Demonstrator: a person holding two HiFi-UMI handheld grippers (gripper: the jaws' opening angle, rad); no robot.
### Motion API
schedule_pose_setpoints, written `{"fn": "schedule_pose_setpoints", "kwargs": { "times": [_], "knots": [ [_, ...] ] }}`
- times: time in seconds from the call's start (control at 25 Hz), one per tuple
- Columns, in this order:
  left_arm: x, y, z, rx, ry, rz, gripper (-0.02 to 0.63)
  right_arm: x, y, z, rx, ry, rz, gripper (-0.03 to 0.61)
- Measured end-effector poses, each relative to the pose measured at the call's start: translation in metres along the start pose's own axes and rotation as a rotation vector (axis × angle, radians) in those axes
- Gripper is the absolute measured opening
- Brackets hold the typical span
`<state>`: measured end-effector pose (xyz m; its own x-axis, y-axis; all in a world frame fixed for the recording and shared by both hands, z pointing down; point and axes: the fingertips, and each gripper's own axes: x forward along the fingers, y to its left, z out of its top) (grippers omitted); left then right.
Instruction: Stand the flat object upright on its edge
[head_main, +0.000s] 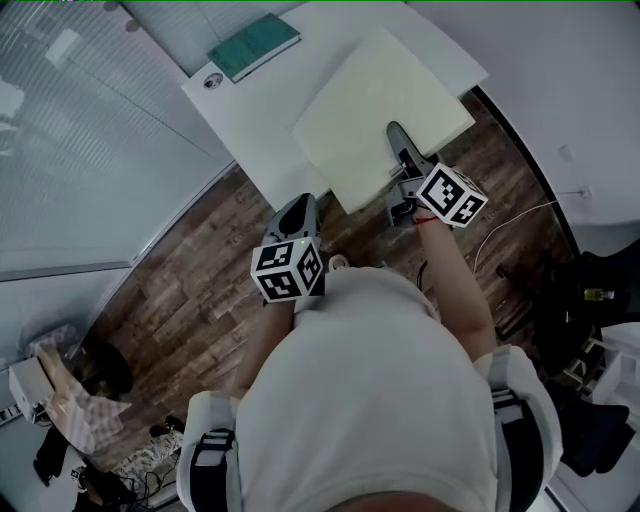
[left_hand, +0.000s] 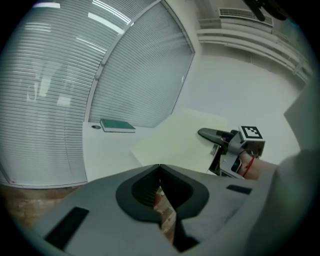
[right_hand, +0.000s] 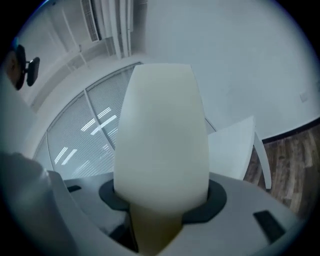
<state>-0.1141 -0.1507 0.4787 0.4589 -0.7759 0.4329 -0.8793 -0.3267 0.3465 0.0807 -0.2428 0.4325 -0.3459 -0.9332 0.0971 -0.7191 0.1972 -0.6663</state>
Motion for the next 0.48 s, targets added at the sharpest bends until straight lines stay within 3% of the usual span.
{"fn": "schedule_pose_setpoints", "kwargs": {
  "times": [0.48],
  "knots": [
    [0.002,0.013,0.002,-0.003,0.000,0.026,0.020,0.062,0.036,0.032,-0.369,-0.011,-0.057,0.255]
  ]
}}
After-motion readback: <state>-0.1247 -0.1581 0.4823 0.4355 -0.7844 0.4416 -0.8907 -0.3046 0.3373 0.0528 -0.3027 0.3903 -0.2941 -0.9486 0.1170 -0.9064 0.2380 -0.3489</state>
